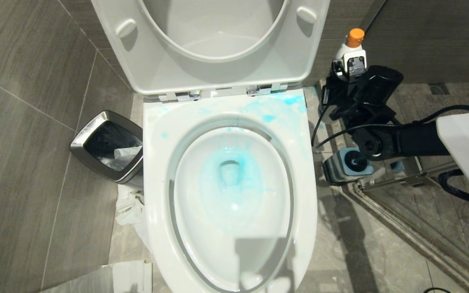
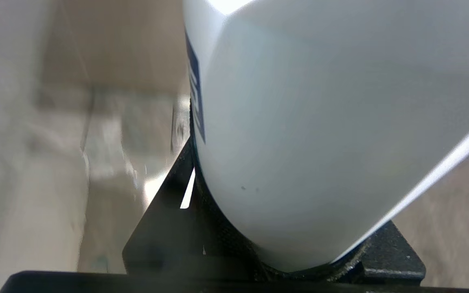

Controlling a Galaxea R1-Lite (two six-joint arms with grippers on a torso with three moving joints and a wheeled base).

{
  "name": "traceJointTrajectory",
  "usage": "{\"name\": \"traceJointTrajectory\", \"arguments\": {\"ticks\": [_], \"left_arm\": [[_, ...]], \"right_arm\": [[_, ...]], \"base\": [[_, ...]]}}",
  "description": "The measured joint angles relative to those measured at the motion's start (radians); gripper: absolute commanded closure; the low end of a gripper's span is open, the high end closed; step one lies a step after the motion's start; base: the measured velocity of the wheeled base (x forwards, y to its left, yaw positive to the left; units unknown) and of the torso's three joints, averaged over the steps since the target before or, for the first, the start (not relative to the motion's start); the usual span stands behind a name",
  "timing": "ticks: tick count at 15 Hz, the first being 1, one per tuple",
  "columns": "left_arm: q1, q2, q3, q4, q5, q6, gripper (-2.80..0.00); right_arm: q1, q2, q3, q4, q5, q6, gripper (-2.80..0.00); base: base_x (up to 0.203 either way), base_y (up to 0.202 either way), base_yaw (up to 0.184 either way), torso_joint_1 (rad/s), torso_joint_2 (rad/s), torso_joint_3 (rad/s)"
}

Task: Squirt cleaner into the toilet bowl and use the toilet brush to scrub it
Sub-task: Place the cleaning agent on the floor

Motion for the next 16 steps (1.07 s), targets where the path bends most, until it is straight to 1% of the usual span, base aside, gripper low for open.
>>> {"name": "traceJointTrajectory", "arguments": {"ticks": [2, 6, 8, 16], "left_arm": [[0.0, 0.0, 0.0, 0.0, 0.0, 0.001, 0.0], [-0.001, 0.0, 0.0, 0.0, 0.0, 0.0, 0.0], [-0.001, 0.0, 0.0, -0.001, 0.0, -0.001, 0.0], [0.0, 0.0, 0.001, -0.008, 0.0, -0.001, 0.0]], "right_arm": [[0.001, 0.014, 0.003, 0.002, 0.0, 0.002, 0.0], [0.002, 0.03, 0.002, 0.0, 0.002, 0.032, 0.0], [0.018, 0.031, -0.005, 0.0, 0.002, 0.037, 0.0], [0.04, 0.034, -0.032, -0.001, 0.01, 0.032, 0.0]], "base": [[0.0, 0.0, 0.0, 0.005, 0.01, -0.173], [0.0, 0.0, 0.0, 0.003, 0.0, -0.193], [0.0, 0.0, 0.0, 0.003, 0.0, -0.199], [0.0, 0.0, 0.0, 0.005, 0.0, -0.201]]}}
